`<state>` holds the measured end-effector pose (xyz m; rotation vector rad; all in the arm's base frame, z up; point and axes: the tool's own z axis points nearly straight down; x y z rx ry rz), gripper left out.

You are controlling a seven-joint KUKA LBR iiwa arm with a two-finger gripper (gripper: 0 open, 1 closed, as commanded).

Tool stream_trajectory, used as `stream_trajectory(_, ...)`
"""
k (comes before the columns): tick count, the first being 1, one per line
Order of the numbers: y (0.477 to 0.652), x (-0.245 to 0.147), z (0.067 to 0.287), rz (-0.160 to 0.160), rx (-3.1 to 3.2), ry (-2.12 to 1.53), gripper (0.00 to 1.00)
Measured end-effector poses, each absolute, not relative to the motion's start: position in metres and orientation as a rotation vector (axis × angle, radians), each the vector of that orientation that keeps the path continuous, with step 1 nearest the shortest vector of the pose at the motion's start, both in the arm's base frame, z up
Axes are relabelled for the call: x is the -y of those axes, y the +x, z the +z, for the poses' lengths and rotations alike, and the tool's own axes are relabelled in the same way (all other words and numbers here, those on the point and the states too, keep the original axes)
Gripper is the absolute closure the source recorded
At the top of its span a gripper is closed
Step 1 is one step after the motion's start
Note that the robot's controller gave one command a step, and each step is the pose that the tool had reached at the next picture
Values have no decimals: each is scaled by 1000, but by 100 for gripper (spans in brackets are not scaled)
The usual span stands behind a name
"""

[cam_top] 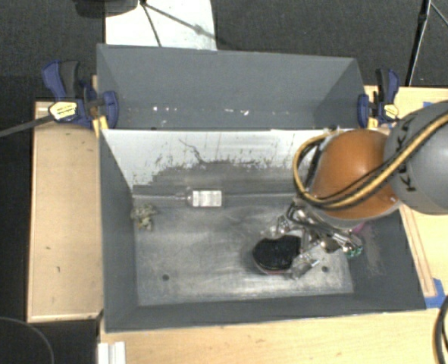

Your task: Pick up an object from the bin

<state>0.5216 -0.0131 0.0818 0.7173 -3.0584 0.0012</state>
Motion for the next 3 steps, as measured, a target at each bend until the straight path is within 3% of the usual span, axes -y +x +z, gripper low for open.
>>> stream_trajectory(3, 522, 13, 82, 1, 3059, 716, 100)
